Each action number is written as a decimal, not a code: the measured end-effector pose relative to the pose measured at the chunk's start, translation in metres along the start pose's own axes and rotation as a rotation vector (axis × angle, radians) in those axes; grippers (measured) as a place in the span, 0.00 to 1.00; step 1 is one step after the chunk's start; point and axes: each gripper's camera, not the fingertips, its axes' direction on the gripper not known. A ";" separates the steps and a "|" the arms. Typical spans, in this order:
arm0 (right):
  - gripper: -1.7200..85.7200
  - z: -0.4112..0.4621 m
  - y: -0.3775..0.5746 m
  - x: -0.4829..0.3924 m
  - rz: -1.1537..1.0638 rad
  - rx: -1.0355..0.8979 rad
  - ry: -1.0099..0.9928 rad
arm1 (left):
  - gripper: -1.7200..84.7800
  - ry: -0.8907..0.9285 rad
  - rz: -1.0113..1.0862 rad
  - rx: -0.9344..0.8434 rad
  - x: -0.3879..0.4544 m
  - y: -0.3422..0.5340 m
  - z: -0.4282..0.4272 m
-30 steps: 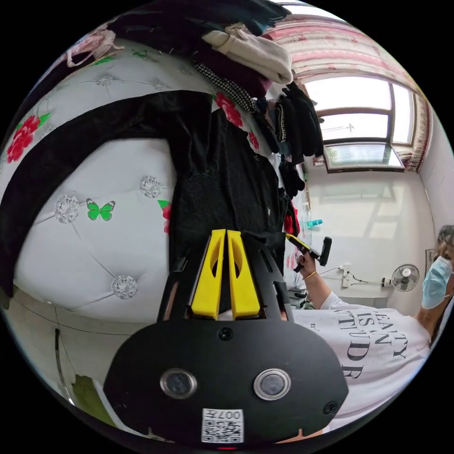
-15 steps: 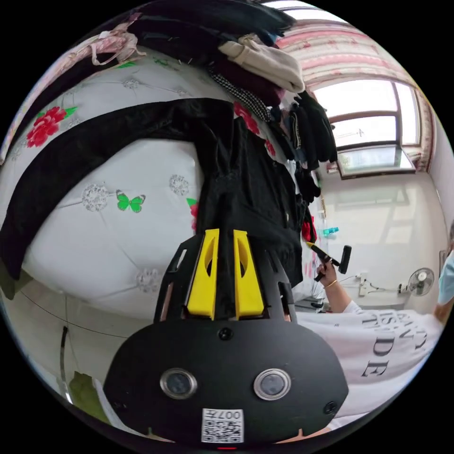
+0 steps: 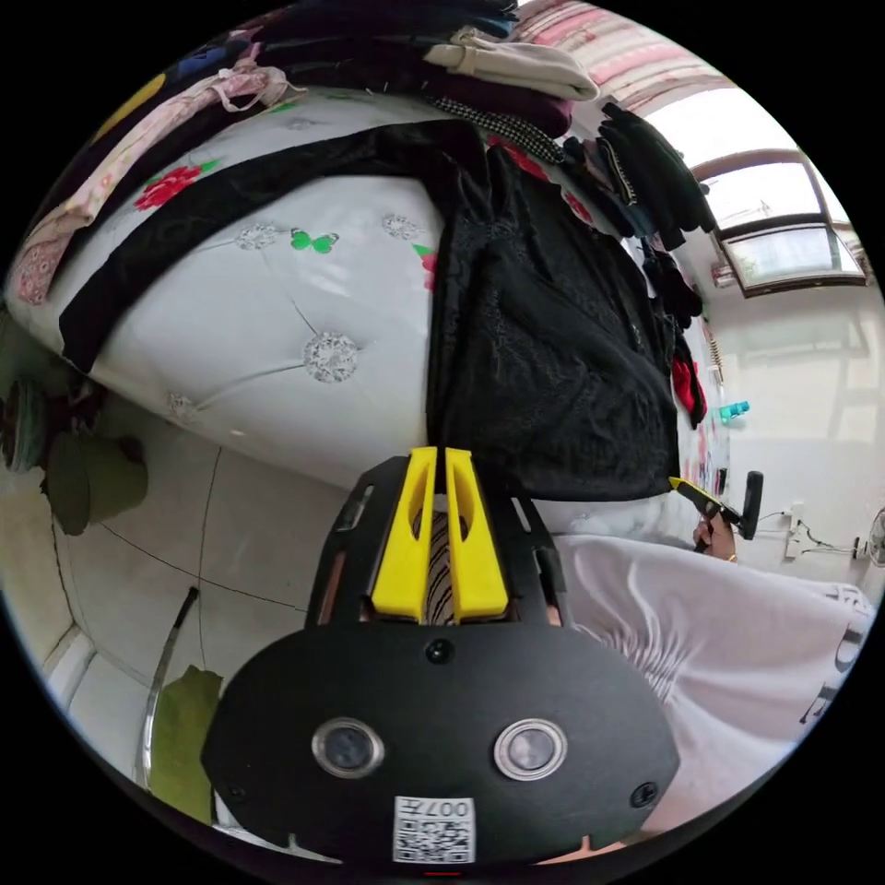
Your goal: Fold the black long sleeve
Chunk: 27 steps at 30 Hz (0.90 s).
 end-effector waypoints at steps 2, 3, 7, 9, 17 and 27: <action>0.03 0.000 0.000 -0.004 -0.022 -0.019 -0.013 | 0.01 0.000 0.024 -0.009 0.005 0.005 -0.003; 0.03 -0.002 0.004 -0.007 -0.041 -0.017 -0.007 | 0.01 0.001 0.038 0.002 0.009 0.013 -0.007; 0.02 -0.004 0.028 -0.010 -0.044 0.002 -0.016 | 0.01 0.005 0.040 0.015 0.017 0.045 -0.012; 0.02 0.001 0.037 -0.013 -0.041 0.000 -0.014 | 0.02 0.045 0.013 0.017 0.018 0.063 -0.008; 0.02 -0.012 0.031 -0.051 -0.026 0.126 0.097 | 0.14 -0.007 -0.148 0.213 -0.003 0.086 -0.046; 0.02 0.052 -0.056 -0.206 -0.207 0.008 0.041 | 0.18 -0.455 -0.042 0.230 -0.046 0.003 -0.110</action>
